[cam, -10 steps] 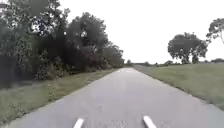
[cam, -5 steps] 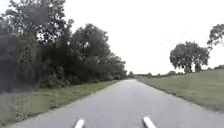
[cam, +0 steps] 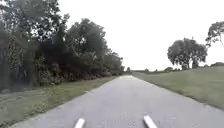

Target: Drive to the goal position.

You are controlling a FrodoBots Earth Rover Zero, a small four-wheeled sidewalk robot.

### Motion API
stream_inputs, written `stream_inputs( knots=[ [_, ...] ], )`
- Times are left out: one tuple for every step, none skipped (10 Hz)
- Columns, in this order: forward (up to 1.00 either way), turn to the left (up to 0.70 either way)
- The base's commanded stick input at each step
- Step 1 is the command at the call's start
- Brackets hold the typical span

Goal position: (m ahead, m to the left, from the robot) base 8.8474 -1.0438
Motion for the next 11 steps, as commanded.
stream_inputs(
  knots=[
    [0.70, 0.00],
    [0.70, 0.00],
    [0.70, 0.00],
    [0.70, 0.00],
    [0.70, 0.00],
    [0.70, 0.00],
    [0.70, 0.00],
    [0.70, 0.00],
    [0.70, 0.00],
    [0.70, 0.00],
    [0.70, 0.00]
  ],
)
